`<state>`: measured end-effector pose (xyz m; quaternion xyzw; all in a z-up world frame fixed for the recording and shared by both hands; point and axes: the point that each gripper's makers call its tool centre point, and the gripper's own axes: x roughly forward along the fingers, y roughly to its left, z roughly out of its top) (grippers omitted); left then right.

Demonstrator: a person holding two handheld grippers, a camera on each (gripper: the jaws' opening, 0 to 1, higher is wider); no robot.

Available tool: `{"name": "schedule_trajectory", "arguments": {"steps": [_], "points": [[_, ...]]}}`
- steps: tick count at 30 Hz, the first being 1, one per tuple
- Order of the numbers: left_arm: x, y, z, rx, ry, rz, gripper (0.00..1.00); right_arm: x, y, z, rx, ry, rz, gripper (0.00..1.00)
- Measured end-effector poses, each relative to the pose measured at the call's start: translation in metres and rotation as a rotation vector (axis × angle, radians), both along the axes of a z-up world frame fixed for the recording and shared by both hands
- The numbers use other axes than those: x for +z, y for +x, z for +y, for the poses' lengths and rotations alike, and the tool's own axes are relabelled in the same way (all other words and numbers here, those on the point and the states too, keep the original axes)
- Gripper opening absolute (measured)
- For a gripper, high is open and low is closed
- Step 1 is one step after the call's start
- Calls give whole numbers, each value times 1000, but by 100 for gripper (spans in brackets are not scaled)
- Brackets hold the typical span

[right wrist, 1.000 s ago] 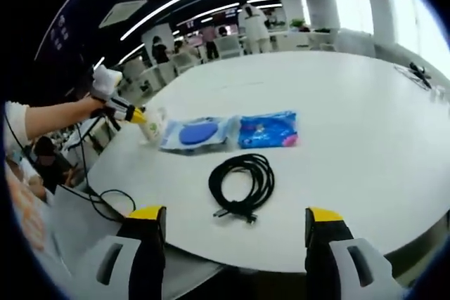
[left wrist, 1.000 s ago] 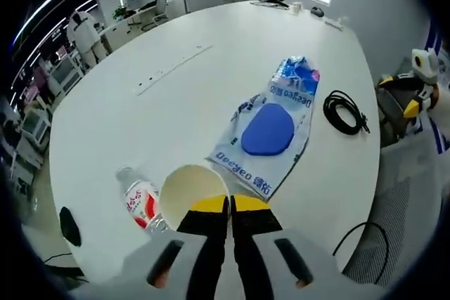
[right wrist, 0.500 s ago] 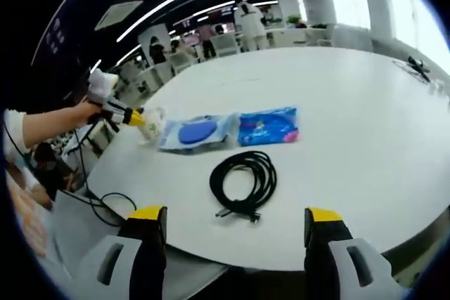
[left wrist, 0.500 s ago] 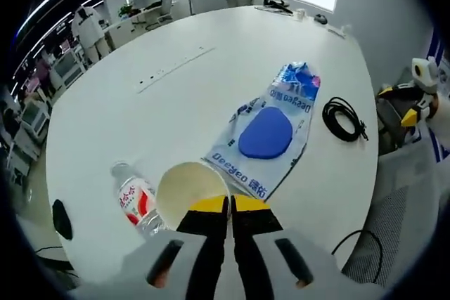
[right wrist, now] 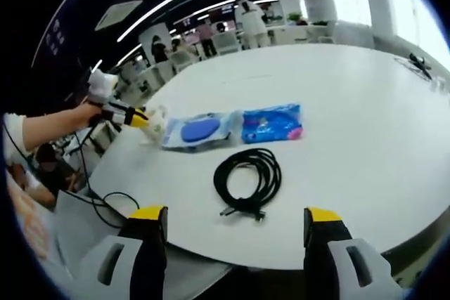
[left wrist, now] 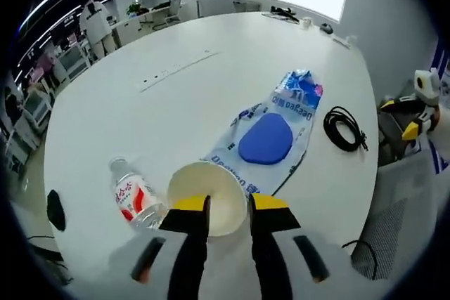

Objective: Arrange the tabletop items into an orderly group along one side of the table until the central work area is clear of visible clutter.

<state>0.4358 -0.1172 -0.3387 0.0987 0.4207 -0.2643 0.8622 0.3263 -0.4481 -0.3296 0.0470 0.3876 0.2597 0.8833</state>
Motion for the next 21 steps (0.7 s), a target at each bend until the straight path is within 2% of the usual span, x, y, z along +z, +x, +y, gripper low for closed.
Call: {"name": "schedule_trajectory", "arguments": {"steps": [6, 7, 8, 11, 13, 16, 21], "points": [[9, 1, 1, 20, -41, -51, 49, 1, 1, 2, 2, -4, 0, 81], [12, 0, -6, 4, -89, -64, 53, 2, 1, 2, 1, -4, 0, 81], [17, -4, -12, 24, -123, -73, 56, 2, 1, 3, 2, -4, 0, 81], [21, -4, -5, 28, -117, -103, 64, 3, 0, 8, 8, 2, 7, 80], [23, -8, -7, 40, -110, -118, 71, 2, 0, 11, 7, 5, 17, 80], [27, -14, -5, 53, -101, -133, 76, 2, 1, 15, 13, 8, 18, 81], [29, -25, 0, 29, -74, -131, 76, -2, 1, 19, 25, 3, 29, 81]]}}
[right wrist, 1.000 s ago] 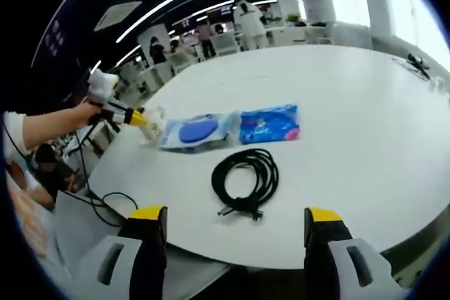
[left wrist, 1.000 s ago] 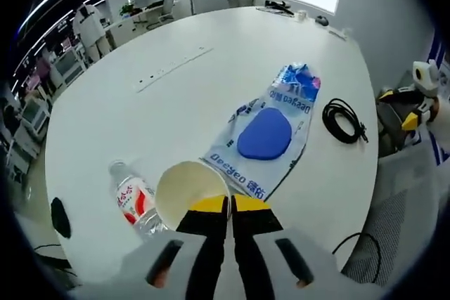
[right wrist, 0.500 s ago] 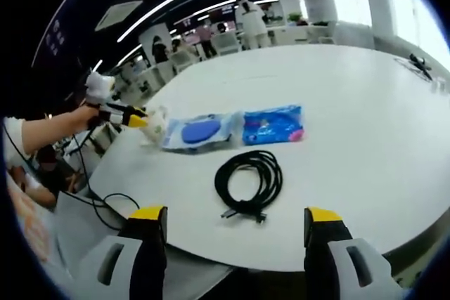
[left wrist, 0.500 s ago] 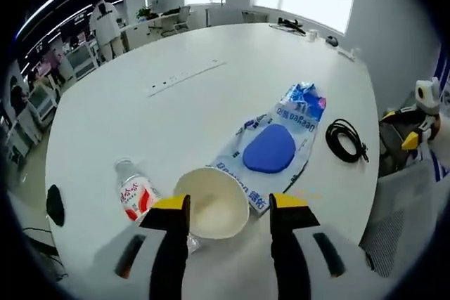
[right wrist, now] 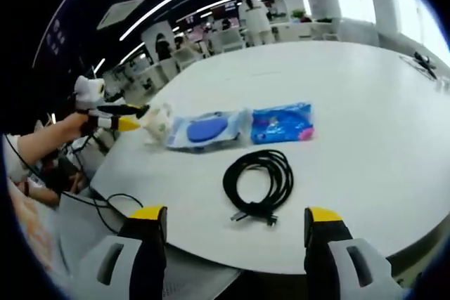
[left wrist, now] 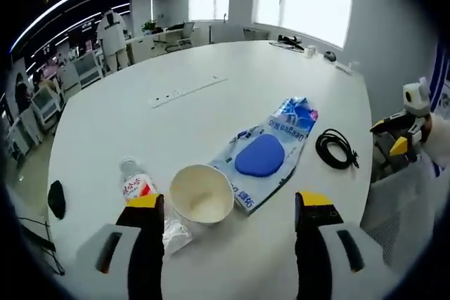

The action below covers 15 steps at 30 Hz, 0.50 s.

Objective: Arrange the tabletop items into an orderly group along one side of the table until the central work area is clear of visible clutter.

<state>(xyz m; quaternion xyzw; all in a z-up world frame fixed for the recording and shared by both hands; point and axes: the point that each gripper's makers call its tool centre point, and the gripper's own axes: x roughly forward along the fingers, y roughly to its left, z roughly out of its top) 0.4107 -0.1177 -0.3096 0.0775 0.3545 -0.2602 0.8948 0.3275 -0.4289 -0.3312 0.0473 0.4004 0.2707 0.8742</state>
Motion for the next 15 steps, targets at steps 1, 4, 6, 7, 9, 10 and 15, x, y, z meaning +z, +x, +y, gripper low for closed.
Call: {"name": "schedule_trajectory", "arguments": {"steps": [1, 4, 6, 7, 9, 10, 15], "points": [[3, -6, -2, 1, 4, -5, 76, -1, 0, 0, 1, 0, 2, 80], [8, -10, 4, 25, -10, -9, 75, -2, -1, 3, -5, 11, 15, 79], [5, -14, 9, 26, -9, -1, 74, -1, -1, 5, -6, 16, 16, 79], [3, -17, 9, 20, 5, 8, 73, -1, -1, 7, -5, 17, 16, 79], [0, -18, 16, 7, 44, 10, 72, -3, 0, 9, 3, 13, 18, 79], [-1, -19, 18, 11, 39, 12, 72, -3, -1, 9, 6, 10, 18, 79], [0, -28, 28, 72, 0, 23, 72, -3, -1, 11, 18, 4, 20, 78]]}}
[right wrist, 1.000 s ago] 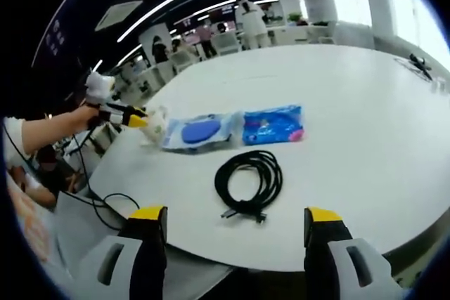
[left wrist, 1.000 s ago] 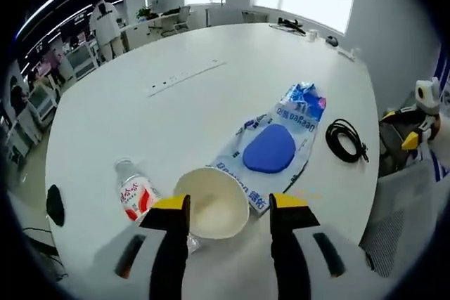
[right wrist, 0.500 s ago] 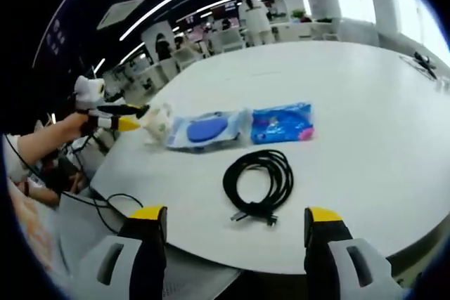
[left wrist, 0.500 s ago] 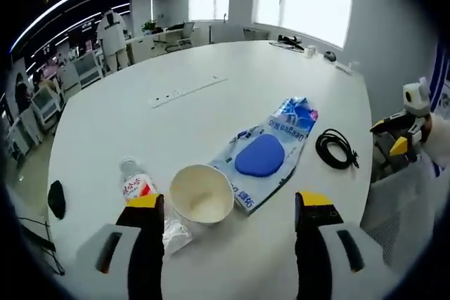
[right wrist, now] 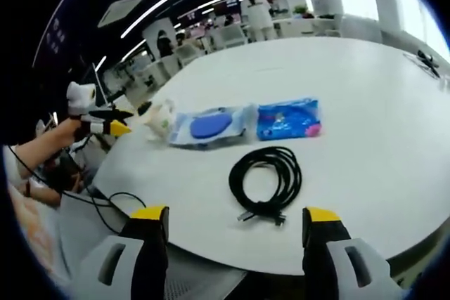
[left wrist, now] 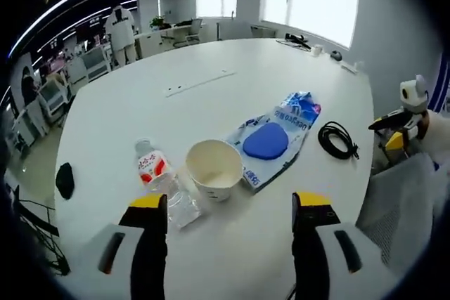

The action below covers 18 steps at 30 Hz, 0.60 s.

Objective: Arrange the tabletop items into an orderly group along one side of the table until the central work area is clear of visible clutter.

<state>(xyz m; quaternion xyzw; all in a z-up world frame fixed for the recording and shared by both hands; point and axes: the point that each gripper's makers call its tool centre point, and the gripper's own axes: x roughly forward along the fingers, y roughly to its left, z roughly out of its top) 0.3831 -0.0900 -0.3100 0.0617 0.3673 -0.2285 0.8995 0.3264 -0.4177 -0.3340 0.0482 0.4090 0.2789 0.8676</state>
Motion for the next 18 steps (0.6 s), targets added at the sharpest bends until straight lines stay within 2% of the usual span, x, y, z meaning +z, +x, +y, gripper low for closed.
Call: {"name": "schedule_trajectory", "arguments": {"steps": [5, 9, 11, 18], "points": [[7, -5, 22, 77, -36, -19, 69, -2, -2, 1, 2, -5, 6, 77], [9, -9, 35, 93, -19, -19, 70, -4, -4, -1, 7, -10, 11, 77], [9, -11, 48, 103, -22, -21, 69, -5, -5, 0, 8, -11, 13, 77], [7, -15, 54, 138, -13, -14, 68, -7, -6, -1, 7, -19, 17, 76]]}}
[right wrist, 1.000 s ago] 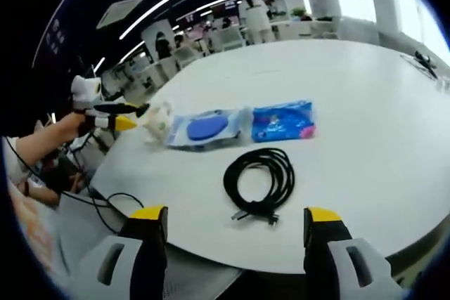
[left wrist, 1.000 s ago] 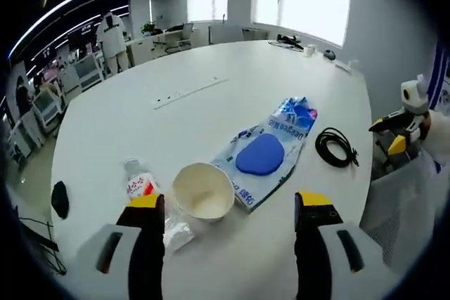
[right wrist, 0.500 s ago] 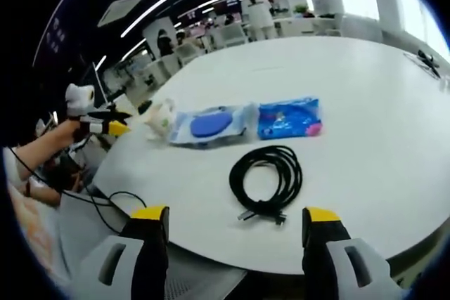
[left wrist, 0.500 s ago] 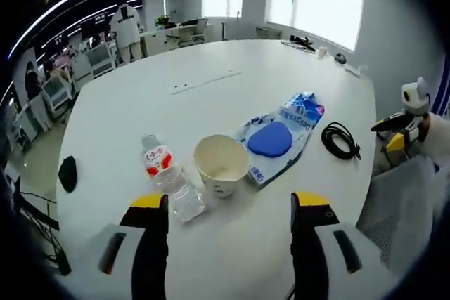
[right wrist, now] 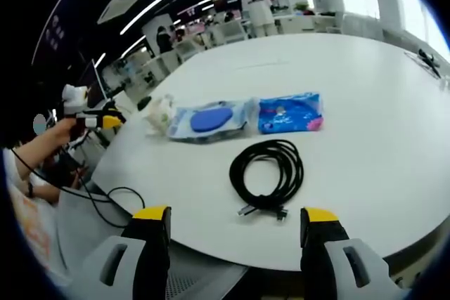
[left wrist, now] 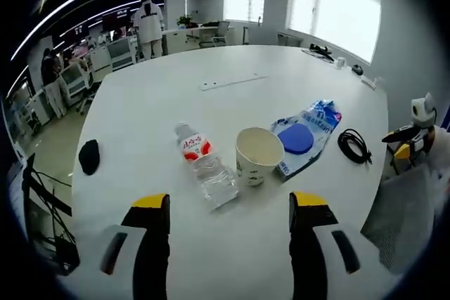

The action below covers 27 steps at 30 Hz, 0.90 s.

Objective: Arrange the tabletop items into an orderly group along one side of the table until the central work area is clear of visible clutter.

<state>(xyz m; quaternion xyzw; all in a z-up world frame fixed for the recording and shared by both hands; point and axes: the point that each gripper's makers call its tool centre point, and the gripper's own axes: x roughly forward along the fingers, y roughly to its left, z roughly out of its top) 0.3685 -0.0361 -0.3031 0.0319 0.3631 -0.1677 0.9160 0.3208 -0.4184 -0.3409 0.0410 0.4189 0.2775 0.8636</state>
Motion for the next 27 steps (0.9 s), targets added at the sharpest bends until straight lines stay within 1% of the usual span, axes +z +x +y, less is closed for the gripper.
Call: {"name": "schedule_trajectory", "arguments": {"steps": [6, 7, 9, 10, 11, 13, 14, 18, 19, 20, 22, 24, 27], "points": [[-3, 2, 3, -9, 5, 12, 68, 0, -1, -2, -10, -1, -3, 76], [-4, 2, 3, -6, 0, 20, 67, 0, -1, -3, -12, 0, -3, 76], [-5, 2, 5, 28, -29, 38, 64, 0, -2, -3, -16, 2, -1, 75], [-8, 9, 13, 59, -48, 51, 63, -1, -3, -4, -16, 2, 0, 75], [-8, 11, 16, 71, -55, 53, 62, -2, -3, -4, -17, 1, 2, 75], [-10, 12, 14, 91, -61, 63, 61, -3, -5, -5, -19, 1, 5, 75], [-12, 15, 19, 95, -62, 76, 61, -3, -6, -5, -21, 2, 6, 75], [-15, 24, 22, 84, -41, 97, 60, -3, -7, -7, -35, 6, 6, 75], [-15, 27, 24, 77, -7, 105, 60, -4, -8, -8, -39, 8, 6, 75], [-15, 29, 25, 80, 0, 103, 61, -4, -8, -8, -39, 9, 7, 74], [-14, 37, 28, 93, -1, 105, 61, -4, -10, -9, -37, 8, 8, 73], [-14, 44, 30, 117, -18, 119, 59, -5, -9, -10, -39, 5, 8, 74], [-16, 58, 33, 136, -26, 126, 57, -4, -10, -12, -51, 9, 10, 74]]}}
